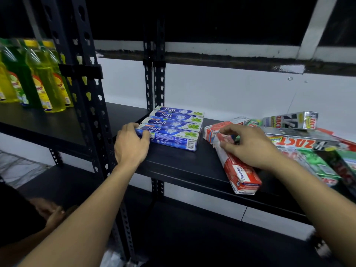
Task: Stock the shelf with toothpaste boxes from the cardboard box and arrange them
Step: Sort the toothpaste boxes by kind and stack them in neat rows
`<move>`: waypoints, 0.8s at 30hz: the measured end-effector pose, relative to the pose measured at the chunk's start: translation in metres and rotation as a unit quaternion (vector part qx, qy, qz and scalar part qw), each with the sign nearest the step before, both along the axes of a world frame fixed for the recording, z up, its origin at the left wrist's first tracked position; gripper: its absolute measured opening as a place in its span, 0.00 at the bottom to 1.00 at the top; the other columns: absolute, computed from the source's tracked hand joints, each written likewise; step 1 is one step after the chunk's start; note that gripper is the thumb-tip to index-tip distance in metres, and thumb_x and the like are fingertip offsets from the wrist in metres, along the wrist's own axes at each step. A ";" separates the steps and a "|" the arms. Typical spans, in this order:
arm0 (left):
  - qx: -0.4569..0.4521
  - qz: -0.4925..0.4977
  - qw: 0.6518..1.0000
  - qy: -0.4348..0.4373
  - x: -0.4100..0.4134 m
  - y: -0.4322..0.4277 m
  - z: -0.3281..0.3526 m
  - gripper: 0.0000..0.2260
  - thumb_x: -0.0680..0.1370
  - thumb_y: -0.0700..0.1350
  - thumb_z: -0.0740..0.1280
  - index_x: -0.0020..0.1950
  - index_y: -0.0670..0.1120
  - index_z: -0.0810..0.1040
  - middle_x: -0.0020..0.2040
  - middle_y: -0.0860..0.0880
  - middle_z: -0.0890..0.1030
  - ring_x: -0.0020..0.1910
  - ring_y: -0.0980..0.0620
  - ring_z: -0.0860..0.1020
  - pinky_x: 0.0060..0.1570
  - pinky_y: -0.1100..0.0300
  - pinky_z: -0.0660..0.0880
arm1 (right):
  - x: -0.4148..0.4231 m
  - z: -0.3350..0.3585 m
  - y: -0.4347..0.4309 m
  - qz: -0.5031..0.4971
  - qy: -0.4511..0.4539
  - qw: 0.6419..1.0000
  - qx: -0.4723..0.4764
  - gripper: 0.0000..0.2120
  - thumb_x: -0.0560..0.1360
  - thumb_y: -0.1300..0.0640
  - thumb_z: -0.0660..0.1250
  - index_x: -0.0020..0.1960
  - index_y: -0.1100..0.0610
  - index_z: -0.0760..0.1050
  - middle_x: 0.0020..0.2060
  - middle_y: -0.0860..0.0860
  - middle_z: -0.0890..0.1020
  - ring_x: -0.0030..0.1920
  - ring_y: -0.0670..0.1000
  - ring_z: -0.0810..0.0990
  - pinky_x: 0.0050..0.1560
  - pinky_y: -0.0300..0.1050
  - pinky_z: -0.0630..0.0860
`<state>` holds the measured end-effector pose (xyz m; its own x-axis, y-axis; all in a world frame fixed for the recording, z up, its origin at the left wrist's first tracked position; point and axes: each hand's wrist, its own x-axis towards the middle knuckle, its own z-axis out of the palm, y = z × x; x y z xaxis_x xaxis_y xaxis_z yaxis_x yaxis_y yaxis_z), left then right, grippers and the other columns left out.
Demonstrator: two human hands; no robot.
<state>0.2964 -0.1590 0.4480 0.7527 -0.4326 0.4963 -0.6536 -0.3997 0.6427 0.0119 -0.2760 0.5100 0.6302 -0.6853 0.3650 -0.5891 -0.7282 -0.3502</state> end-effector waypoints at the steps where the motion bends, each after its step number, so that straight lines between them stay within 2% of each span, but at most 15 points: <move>1: -0.005 -0.009 1.000 0.000 -0.001 0.000 0.001 0.17 0.78 0.50 0.64 0.64 0.44 0.75 0.62 0.44 0.77 0.61 0.43 0.73 0.56 0.49 0.71 | -0.011 0.000 -0.003 -0.022 0.021 0.999 -0.021 0.16 0.75 0.48 0.69 0.63 0.47 0.76 0.53 0.47 0.82 0.53 0.50 0.78 0.51 0.41 0.71; 3: -0.027 -0.026 0.999 -0.013 -0.005 0.001 0.003 0.17 0.77 0.48 0.66 0.64 0.43 0.75 0.63 0.45 0.77 0.62 0.43 0.72 0.60 0.49 0.70 | -0.030 -0.002 -0.008 -0.045 0.066 0.996 -0.047 0.18 0.77 0.48 0.66 0.66 0.48 0.74 0.56 0.52 0.81 0.56 0.55 0.78 0.52 0.45 0.73; 5: -0.057 -0.033 0.997 -0.044 -0.018 0.001 0.007 0.17 0.76 0.47 0.67 0.64 0.44 0.75 0.66 0.47 0.76 0.64 0.43 0.71 0.62 0.47 0.68 | -0.043 -0.007 -0.013 -0.026 0.097 0.994 -0.051 0.20 0.79 0.49 0.63 0.70 0.50 0.69 0.64 0.52 0.77 0.62 0.54 0.75 0.58 0.46 0.71; 6: -0.072 -0.036 0.995 -0.062 -0.027 0.001 0.010 0.17 0.75 0.47 0.67 0.64 0.45 0.75 0.66 0.48 0.76 0.65 0.44 0.70 0.63 0.47 0.67 | -0.047 -0.010 -0.015 -0.009 0.128 0.990 -0.065 0.21 0.80 0.49 0.61 0.73 0.50 0.66 0.68 0.52 0.73 0.67 0.53 0.71 0.64 0.47 0.69; 8: -0.094 -0.067 0.988 -0.101 -0.052 -0.003 0.017 0.17 0.75 0.47 0.67 0.64 0.47 0.75 0.66 0.51 0.75 0.66 0.47 0.69 0.64 0.47 0.66 | -0.050 -0.015 -0.019 0.006 0.203 0.975 -0.093 0.25 0.82 0.49 0.56 0.78 0.50 0.58 0.77 0.51 0.61 0.76 0.54 0.57 0.75 0.49 0.56; 11: -0.096 -0.157 0.974 -0.133 -0.096 -0.011 0.027 0.18 0.74 0.48 0.65 0.64 0.47 0.75 0.65 0.51 0.77 0.65 0.49 0.70 0.66 0.49 0.67 | -0.049 -0.013 -0.023 -0.007 0.237 0.969 -0.064 0.29 0.83 0.47 0.53 0.80 0.50 0.46 0.80 0.53 0.48 0.79 0.55 0.45 0.77 0.49 0.46; 14: -0.042 -0.275 0.956 -0.092 -0.143 -0.015 0.031 0.18 0.76 0.52 0.66 0.65 0.49 0.75 0.65 0.53 0.77 0.65 0.54 0.71 0.67 0.51 0.68 | -0.045 -0.012 -0.027 0.004 0.235 0.972 -0.026 0.30 0.82 0.46 0.52 0.80 0.48 0.42 0.80 0.53 0.45 0.79 0.53 0.41 0.78 0.50 0.43; 17: 0.052 -0.364 0.929 -0.050 -0.180 -0.012 0.021 0.24 0.77 0.59 0.67 0.71 0.53 0.72 0.71 0.56 0.72 0.69 0.59 0.68 0.69 0.57 0.65 | -0.046 -0.011 -0.031 0.023 0.202 0.979 0.002 0.30 0.81 0.47 0.55 0.80 0.48 0.49 0.80 0.53 0.49 0.79 0.53 0.44 0.77 0.50 0.46; 19: 0.106 -0.392 0.913 -0.032 -0.194 -0.009 0.012 0.30 0.76 0.65 0.65 0.75 0.55 0.67 0.76 0.57 0.65 0.74 0.60 0.61 0.72 0.58 0.59 | -0.052 -0.010 -0.031 0.031 0.169 0.985 0.019 0.28 0.80 0.48 0.58 0.78 0.48 0.56 0.79 0.51 0.56 0.78 0.53 0.54 0.75 0.49 0.55; 21: 0.125 -0.399 0.908 -0.012 -0.200 -0.006 0.008 0.35 0.73 0.70 0.65 0.76 0.57 0.65 0.78 0.59 0.59 0.77 0.60 0.55 0.75 0.56 0.55 | -0.058 -0.009 -0.030 0.034 0.140 0.989 0.030 0.24 0.80 0.48 0.60 0.75 0.48 0.62 0.74 0.49 0.66 0.71 0.53 0.67 0.67 0.48 0.66; 24: 0.144 -0.403 0.904 0.001 -0.200 -0.001 0.011 0.42 0.68 0.73 0.68 0.77 0.58 0.62 0.79 0.60 0.57 0.77 0.61 0.54 0.75 0.53 0.56 | -0.062 -0.007 -0.028 0.024 0.103 0.994 0.025 0.18 0.80 0.45 0.60 0.68 0.49 0.70 0.65 0.49 0.75 0.61 0.51 0.74 0.58 0.46 0.71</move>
